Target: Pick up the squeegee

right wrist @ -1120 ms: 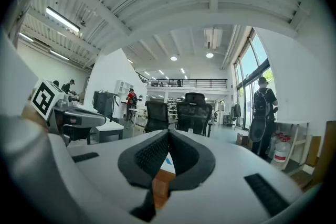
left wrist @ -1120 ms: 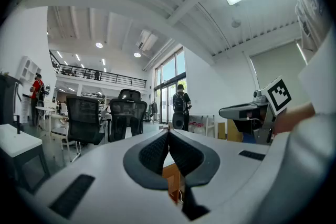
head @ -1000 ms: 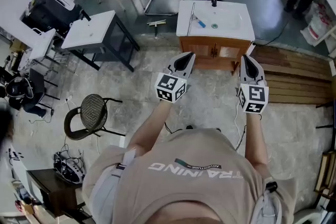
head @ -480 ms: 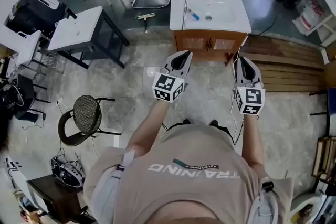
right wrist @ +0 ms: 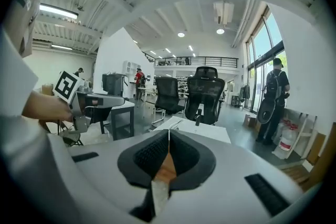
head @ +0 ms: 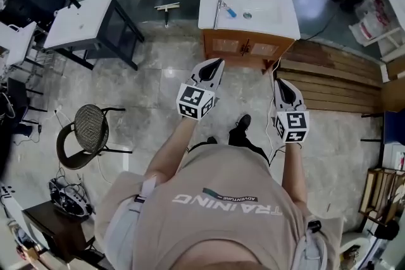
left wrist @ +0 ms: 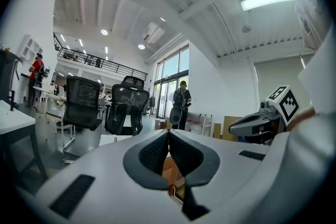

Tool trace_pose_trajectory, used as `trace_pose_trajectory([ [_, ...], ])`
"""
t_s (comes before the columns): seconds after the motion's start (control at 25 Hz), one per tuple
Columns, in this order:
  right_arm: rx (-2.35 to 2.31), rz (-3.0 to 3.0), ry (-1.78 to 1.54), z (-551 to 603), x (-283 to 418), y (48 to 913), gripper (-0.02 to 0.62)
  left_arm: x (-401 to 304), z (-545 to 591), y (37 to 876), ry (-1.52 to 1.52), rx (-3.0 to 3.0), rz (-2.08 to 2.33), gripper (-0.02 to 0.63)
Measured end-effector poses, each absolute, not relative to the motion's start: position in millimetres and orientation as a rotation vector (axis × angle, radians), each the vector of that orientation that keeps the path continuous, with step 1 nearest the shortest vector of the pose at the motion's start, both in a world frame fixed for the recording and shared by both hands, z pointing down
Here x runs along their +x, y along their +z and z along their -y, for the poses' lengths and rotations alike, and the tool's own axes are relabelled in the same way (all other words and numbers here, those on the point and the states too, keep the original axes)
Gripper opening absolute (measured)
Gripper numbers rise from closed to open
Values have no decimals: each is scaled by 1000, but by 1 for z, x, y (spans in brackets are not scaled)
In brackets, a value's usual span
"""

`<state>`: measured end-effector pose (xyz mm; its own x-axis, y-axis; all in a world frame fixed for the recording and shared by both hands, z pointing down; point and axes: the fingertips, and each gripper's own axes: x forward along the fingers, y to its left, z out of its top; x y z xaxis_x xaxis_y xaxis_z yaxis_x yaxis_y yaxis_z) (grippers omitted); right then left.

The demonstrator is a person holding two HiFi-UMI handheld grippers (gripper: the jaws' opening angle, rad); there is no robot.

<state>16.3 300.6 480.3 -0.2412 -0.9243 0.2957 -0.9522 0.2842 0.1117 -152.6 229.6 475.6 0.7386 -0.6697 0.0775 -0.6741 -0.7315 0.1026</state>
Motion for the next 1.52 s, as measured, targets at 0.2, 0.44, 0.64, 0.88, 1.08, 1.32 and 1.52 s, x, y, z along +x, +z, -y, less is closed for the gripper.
trace_pose_trajectory([
  [0.2,1699,2307,181,-268,36,498,32,-137,-208,478,92,2818,1113,13],
  [0.44,1679,2319,187,-222,72,506,32,-109,-169,475,137,2831,1156,13],
  [0.64,1691,2342,147,-175,106,493,32,-88,-128,472,154,2816,1246,12],
  [0.88,1647,2397,165,-134,127,504,32,-65,-89,492,180,2753,1321,14],
  [1.08,1596,2425,192,-111,134,511,32,-56,-70,494,179,2717,1369,13],
  [1.32,1559,2452,271,-85,124,526,32,-65,-39,500,213,2691,1402,12],
  [1.52,1565,2445,265,-46,109,526,32,-72,3,503,204,2728,1385,12],
])
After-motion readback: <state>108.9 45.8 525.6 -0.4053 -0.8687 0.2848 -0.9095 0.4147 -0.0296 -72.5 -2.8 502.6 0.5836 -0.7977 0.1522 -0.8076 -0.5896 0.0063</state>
